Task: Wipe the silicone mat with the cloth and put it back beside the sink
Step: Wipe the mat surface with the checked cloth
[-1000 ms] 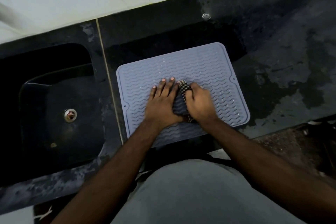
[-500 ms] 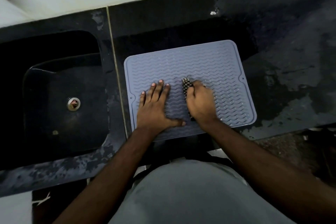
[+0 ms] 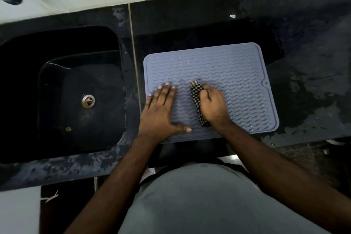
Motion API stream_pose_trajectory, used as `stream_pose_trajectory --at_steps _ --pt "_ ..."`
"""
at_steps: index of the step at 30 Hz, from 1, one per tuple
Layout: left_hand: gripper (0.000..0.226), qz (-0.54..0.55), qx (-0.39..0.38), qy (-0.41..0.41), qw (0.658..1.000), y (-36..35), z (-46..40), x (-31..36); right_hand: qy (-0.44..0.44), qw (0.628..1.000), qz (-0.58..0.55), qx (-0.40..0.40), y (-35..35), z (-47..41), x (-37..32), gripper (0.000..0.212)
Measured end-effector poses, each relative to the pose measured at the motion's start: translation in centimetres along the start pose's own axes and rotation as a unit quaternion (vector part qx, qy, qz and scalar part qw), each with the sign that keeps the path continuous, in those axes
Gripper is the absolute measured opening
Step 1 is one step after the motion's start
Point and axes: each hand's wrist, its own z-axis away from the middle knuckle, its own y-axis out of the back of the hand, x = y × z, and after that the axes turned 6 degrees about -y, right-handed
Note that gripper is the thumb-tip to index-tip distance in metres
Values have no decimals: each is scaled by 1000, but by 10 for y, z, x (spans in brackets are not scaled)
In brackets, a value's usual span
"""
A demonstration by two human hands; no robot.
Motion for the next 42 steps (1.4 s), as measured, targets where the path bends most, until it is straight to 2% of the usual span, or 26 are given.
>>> stream_pose_trajectory --at_steps 3,9,12,23,30,36,42 --pt "139 -12 -11 24 1000 3 18 -20 -7 1000 -10 7 0 -2 3 38" --pt "140 6 -11 35 999 0 16 -25 3 1000 -8 20 -3 1 -2 26" --pt "141 12 -3 33 999 -1 16 -27 5 1000 -13 20 -14 6 -8 28" --pt "139 18 8 22 1000 -4 18 -29 -10 996 -51 -75 -63 20 -45 33" --pt "131 -33 -18 -39 999 9 38 -70 -17 997 -41 -65 -60 20 -43 29" --pt "136 -44 -13 -39 998 10 35 -75 -19 999 -40 -31 -68 24 -50 33" --pt "144 -18 -2 -37 999 9 37 -76 -30 996 -65 -55 -103 34 -70 37"
